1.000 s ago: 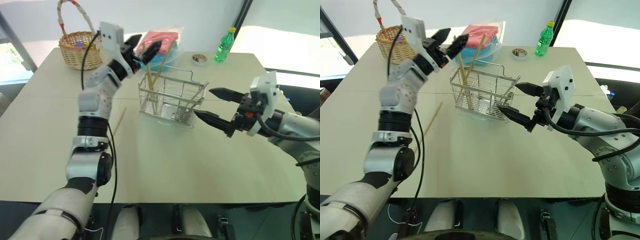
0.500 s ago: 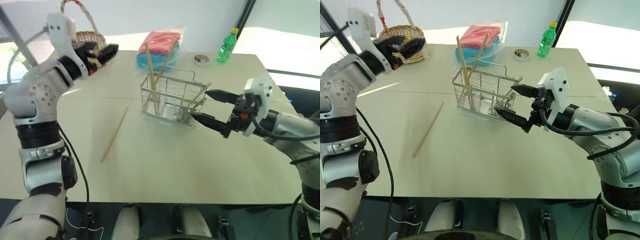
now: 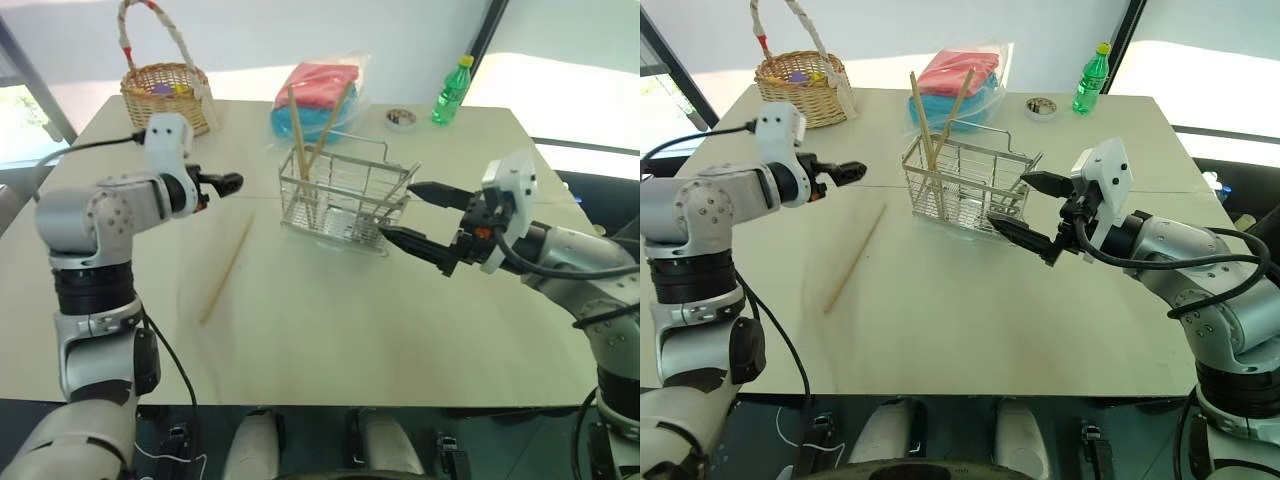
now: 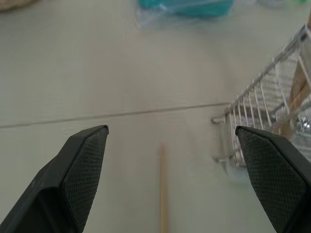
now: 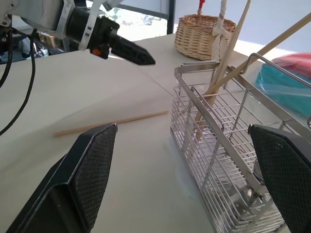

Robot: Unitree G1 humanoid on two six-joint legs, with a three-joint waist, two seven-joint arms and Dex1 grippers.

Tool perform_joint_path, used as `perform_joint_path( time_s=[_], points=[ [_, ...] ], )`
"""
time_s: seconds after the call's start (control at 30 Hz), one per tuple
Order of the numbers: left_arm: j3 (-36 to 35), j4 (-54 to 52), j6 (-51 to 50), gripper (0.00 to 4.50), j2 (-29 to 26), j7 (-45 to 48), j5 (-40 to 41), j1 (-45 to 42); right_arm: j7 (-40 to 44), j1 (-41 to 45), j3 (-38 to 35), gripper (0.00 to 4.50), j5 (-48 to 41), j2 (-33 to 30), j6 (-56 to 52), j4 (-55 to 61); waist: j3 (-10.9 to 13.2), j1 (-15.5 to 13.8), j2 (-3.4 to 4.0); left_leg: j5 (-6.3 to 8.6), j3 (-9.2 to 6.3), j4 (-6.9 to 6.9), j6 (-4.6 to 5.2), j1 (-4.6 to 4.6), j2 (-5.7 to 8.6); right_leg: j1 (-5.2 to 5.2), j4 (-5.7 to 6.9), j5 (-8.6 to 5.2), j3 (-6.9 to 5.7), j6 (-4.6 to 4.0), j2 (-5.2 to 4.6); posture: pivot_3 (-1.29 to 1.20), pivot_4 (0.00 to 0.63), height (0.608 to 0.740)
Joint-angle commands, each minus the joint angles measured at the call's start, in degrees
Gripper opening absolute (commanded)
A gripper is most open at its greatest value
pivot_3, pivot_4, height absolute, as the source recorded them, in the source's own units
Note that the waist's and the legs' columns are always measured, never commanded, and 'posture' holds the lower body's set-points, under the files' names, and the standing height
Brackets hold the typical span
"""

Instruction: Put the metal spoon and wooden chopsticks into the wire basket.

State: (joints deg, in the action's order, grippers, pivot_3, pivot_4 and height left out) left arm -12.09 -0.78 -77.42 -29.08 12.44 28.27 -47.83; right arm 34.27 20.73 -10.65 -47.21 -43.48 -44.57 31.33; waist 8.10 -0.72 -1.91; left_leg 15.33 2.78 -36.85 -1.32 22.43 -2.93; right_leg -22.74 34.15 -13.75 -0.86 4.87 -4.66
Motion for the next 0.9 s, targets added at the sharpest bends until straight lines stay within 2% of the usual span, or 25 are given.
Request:
perform_joint_path(
  time_s=[0.03, 0.2, 0.43, 0.63, 0.9],
  points=[
    [1.6, 0.1, -1.1, 4.43, 0.6, 0.7, -0.5, -0.1, -0.4, 0.4, -1.2, 4.50, -0.2, 0.3, 0.8, 1.8, 0.0, 0.0, 0.00, 0.00, 0.00, 0.00, 0.00, 0.00, 0.01, 0.00, -0.01, 0.00, 0.00, 0.00, -0.01, 0.00, 0.150, 0.728],
    [8.9, 3.5, 2.6, 4.43, -0.9, 1.3, -5.3, 3.5, -0.5, 0.0, -1.5, 4.50, -0.7, 0.1, 0.6, 2.2, 0.0, 0.2, 0.01, 0.00, 0.00, 0.02, 0.00, -0.02, 0.01, -0.02, 0.00, 0.00, 0.01, -0.01, -0.01, 0.00, 0.150, 0.728],
    [10.9, 10.4, 5.6, 4.43, 3.4, 1.3, -8.3, 1.9, 0.5, -0.6, -1.5, 4.50, -2.0, -0.3, 0.2, 3.1, 0.0, -0.1, 0.01, 0.00, 0.00, 0.01, 0.00, 0.00, 0.01, -0.02, -0.02, -0.01, 0.01, -0.03, -0.03, 0.00, 0.150, 0.728],
    [11.9, 14.2, 7.8, 4.43, 5.7, 2.2, -10.1, 0.4, 5.0, -4.4, -1.6, 4.50, -3.7, -3.2, -0.3, 6.2, 0.0, 0.0, 0.01, 0.00, 0.01, 0.01, 0.00, 0.06, 0.03, -0.03, -0.08, -0.01, 0.01, -0.04, -0.06, 0.00, 0.150, 0.728],
    [9.7, 18.5, 7.1, 4.43, 7.1, 1.7, -11.5, -1.1, 4.8, -5.9, -2.3, 4.50, -4.0, -3.8, -0.2, 6.8, 0.0, 0.1, 0.01, 0.00, -0.02, 0.00, 0.01, 0.02, 0.02, -0.04, -0.05, -0.01, 0.01, -0.03, -0.04, 0.00, 0.150, 0.728]
  ],
)
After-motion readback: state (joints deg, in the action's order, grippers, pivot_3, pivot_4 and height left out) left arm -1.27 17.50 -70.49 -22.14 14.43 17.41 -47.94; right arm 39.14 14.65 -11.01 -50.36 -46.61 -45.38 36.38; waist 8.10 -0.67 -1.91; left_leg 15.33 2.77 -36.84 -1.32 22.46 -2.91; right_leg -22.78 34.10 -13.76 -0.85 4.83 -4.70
